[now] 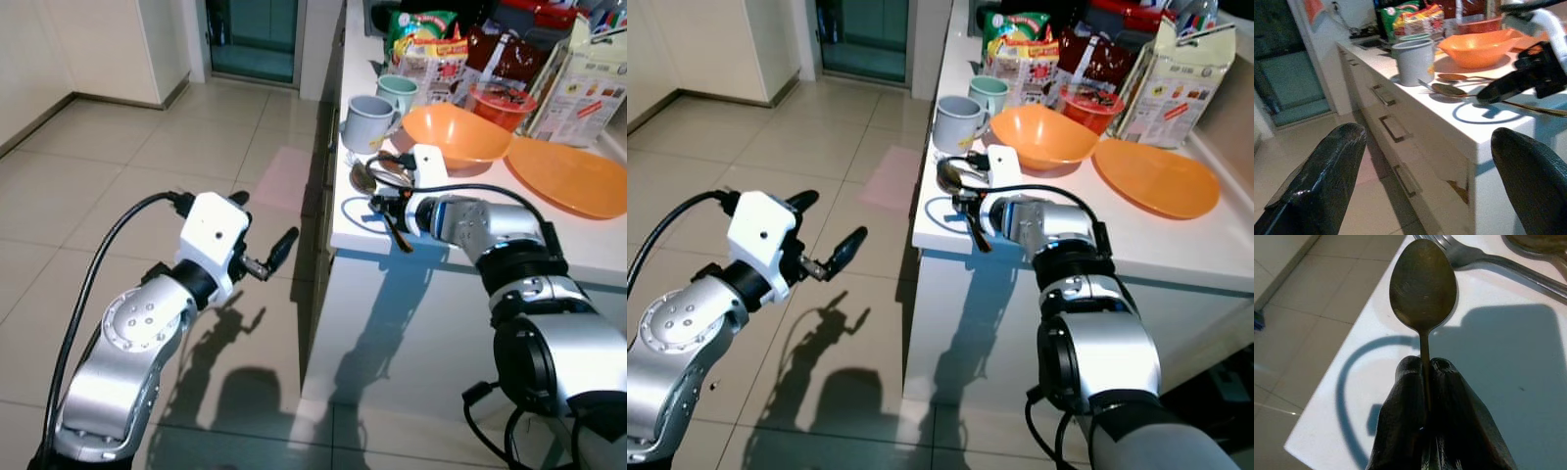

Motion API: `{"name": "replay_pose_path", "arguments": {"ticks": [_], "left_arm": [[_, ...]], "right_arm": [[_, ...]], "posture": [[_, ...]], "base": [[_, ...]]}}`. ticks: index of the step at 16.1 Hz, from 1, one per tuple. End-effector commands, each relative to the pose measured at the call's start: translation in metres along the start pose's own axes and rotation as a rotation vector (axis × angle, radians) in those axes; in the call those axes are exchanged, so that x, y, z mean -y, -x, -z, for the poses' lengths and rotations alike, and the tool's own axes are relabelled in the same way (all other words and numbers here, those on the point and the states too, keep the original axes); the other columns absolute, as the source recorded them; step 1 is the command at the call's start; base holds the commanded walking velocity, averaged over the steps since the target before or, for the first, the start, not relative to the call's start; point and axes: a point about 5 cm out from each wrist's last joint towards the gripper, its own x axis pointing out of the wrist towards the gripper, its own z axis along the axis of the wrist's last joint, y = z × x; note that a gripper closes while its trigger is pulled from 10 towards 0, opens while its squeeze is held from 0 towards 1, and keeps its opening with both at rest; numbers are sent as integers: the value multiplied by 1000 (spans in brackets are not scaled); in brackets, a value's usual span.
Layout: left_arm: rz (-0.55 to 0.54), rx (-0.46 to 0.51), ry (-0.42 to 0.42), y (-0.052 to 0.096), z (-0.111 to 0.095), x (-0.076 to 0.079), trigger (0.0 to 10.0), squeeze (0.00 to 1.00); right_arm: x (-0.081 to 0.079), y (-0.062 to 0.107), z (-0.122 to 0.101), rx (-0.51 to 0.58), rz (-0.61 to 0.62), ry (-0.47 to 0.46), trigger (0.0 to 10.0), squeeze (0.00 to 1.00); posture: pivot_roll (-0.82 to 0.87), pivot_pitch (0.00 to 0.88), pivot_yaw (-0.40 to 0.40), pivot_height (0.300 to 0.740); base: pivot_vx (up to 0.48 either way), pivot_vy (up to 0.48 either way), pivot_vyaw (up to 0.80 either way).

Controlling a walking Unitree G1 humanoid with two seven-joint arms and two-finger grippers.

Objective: Setting the table

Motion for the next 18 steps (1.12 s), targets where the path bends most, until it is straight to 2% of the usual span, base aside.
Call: {"name": "replay_pose_path", "arguments": {"ticks": [1, 2, 6, 8, 9, 10, 12, 14, 15, 16, 18], "left_arm": [[-38, 21, -14, -2, -3, -5, 10000, 0], [-73, 35, -22, -6, -4, -4, 10000, 0], [-137, 45, -16, -10, -3, -1, 10000, 0], [-233, 43, 30, -14, -2, 1, 10000, 0], [-267, 23, 37, -14, -1, 0, 10000, 0], [-266, -61, 81, -14, 5, 4, 10000, 0], [-241, 4, 136, -14, 5, 9, 10000, 0], [-290, 1, 144, -9, 11, 7, 10000, 0], [-298, 8, 154, -10, 10, 5, 10000, 0], [-305, 15, 157, -12, 7, 2, 10000, 0], [-305, 9, 123, -13, 3, 2, 10000, 0]], "right_arm": [[4, 10, -14, 48, -18, -25, 0, 0], [2, 20, -23, 80, -54, -46, 0, 0], [1, 36, -33, 119, -77, -37, 0, 0], [-4, 59, -43, 307, -172, -83, 0, 0], [-5, 63, -43, 339, -187, -88, 0, 0], [-10, 75, -40, 415, -245, -98, 0, 0], [-20, 96, -29, 514, -364, -166, 0, 0], [-27, 108, -11, 566, -454, -274, 0, 0], [-28, 111, -10, 585, -481, -316, 0, 0], [-30, 116, -8, 621, -539, -389, 0, 0], [-33, 124, -6, 659, -590, -453, 0, 0]], "posture": [[81, 0, -91, 740], [81, 0, -91, 740], [74, 0, -94, 740], [76, 0, -104, 740], [76, 0, -104, 740], [74, 0, -103, 740], [62, 0, -103, 740], [37, 0, -91, 740], [36, 0, -93, 740], [34, 0, -88, 740], [47, 0, -93, 740]], "base": [[0, 0, 0], [0, 0, 0], [0, 0, 0], [0, 0, 0], [0, 0, 0], [0, 0, 0], [0, 0, 0], [0, 0, 0], [0, 0, 0], [0, 0, 0], [0, 0, 0]]}}
